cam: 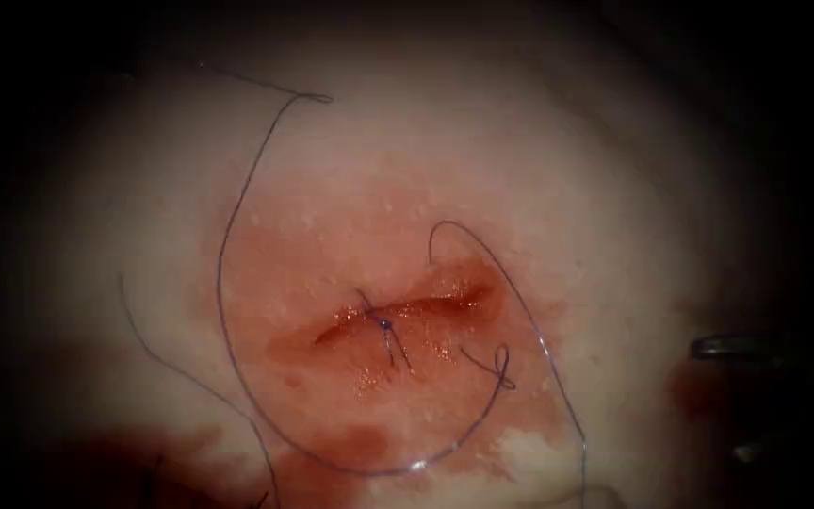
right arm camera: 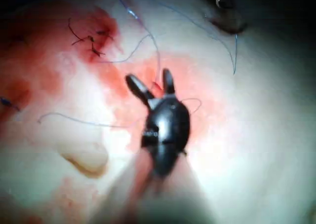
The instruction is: Wound Closure
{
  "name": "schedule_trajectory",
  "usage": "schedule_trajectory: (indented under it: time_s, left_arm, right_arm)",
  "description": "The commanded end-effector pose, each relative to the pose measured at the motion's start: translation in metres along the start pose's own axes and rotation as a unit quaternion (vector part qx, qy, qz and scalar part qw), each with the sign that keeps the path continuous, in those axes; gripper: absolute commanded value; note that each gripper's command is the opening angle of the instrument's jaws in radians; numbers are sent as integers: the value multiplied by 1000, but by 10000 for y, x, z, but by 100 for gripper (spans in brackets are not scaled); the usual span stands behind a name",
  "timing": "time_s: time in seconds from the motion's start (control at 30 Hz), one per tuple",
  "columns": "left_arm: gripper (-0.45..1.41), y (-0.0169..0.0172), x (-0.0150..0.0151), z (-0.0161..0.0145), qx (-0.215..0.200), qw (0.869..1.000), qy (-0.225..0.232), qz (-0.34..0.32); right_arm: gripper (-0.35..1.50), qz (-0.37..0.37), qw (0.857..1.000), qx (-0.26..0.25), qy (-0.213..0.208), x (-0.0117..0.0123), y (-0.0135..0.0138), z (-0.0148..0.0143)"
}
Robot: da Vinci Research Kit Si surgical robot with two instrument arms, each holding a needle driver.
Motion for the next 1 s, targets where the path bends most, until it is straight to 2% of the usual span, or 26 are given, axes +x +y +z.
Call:
schedule_trajectory:
  time_s: [0.03,0.1,0.37,0.5,0.77,0.93,1.0]
  left_arm:
    - [-45,-2,-2,7,1,1000,0,0]
    - [-45,-2,-2,7,1,1000,0,0]
    - [-45,0,-1,9,4,1000,0,-1]
    - [-45,3,1,12,3,1000,0,-1]
    - [-45,11,6,17,-3,1000,3,-4]
    - [-45,10,6,17,-4,1000,3,-4]
    - [-45,11,6,17,-4,1000,3,-4]
  right_arm:
    - [130,-5,1000,-12,-16,-8,12,30]
    - [131,-10,998,-33,-46,-21,22,57]
    - [131,-25,993,-58,-101,-57,34,101]
    - [131,-29,991,-64,-112,-76,39,114]
    - [131,-39,982,-67,-170,-114,46,127]
    - [131,-44,979,-75,-185,-127,52,128]
    - [131,-47,976,-95,-188,-130,55,130]
